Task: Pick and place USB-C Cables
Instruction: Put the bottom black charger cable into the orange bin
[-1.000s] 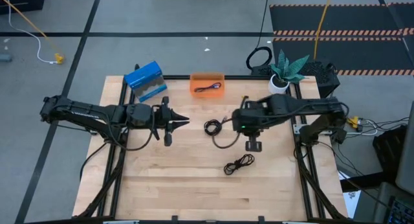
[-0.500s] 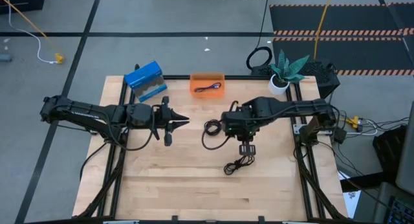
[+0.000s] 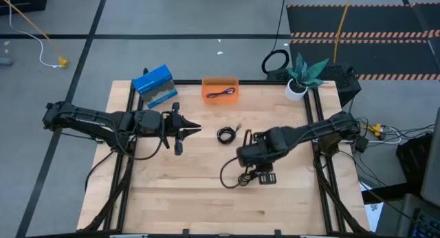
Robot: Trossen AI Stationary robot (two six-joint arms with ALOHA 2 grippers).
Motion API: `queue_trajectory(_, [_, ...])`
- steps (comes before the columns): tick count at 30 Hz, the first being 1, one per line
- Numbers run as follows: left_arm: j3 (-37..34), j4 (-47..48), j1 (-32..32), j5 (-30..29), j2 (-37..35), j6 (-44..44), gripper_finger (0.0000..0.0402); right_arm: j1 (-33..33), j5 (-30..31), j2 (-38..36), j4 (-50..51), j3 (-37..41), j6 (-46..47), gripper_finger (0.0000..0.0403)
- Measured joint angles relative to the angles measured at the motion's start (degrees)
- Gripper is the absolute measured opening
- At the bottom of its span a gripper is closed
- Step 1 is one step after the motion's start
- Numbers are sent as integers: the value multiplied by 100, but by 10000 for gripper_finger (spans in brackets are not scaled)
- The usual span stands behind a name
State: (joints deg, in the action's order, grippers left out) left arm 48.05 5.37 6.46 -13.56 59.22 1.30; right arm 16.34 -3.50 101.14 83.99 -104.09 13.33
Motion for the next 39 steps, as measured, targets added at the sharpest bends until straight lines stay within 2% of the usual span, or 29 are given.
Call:
queue_trajectory(8, [0, 0, 0, 0, 0, 9, 58, 157, -283, 4, -949, 1188, 19, 171])
queue_trajectory(16, [0, 0, 0, 0, 0, -12, 58, 124, -726, 4, -1941, 2255, -202, 183])
queue_trajectory(23, [0, 2, 0, 0, 2, -77, 58, 101, -758, 2, -2525, 2659, -368, 183])
queue_trajectory(39, [0, 4, 0, 0, 4, -79, 58, 52, -884, 4, -2999, 3450, -449, 183])
